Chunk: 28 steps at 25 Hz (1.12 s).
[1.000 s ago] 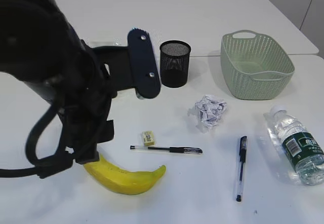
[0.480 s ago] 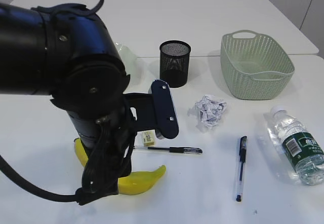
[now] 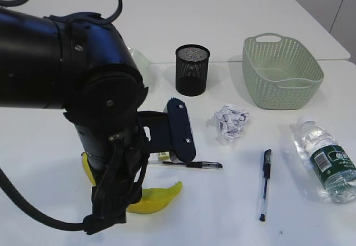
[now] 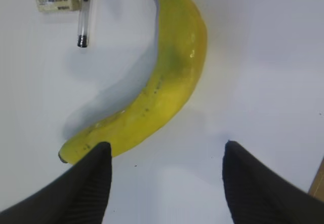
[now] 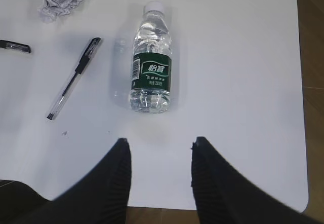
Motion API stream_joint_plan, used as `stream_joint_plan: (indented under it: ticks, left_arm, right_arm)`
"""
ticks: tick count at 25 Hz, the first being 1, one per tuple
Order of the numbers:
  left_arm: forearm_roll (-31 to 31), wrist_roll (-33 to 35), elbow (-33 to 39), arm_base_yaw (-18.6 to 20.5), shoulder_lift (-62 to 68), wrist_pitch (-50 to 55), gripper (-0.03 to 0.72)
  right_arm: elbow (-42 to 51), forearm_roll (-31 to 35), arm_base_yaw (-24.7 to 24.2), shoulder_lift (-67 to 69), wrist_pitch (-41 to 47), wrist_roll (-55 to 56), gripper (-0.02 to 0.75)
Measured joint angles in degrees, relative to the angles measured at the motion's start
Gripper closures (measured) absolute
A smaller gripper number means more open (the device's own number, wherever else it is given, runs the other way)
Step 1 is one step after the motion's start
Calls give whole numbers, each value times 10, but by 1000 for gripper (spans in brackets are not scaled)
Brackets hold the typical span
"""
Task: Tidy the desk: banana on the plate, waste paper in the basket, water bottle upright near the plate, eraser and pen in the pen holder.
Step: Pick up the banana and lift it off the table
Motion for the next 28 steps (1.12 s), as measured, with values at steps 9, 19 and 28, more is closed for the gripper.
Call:
stream_joint_plan:
  ticks: [9, 19, 28]
  left_arm:
    - [-23, 31, 0, 0, 37, -2, 205]
    - [-19, 32, 0, 0, 62, -46, 155]
    - [-6, 31, 0, 0, 68, -92, 142]
  right_arm:
    - [0, -1, 0, 0, 0, 0, 433]
    - [0, -5, 0, 0, 0, 0, 433]
    - [0, -15, 0, 0, 0, 0, 433]
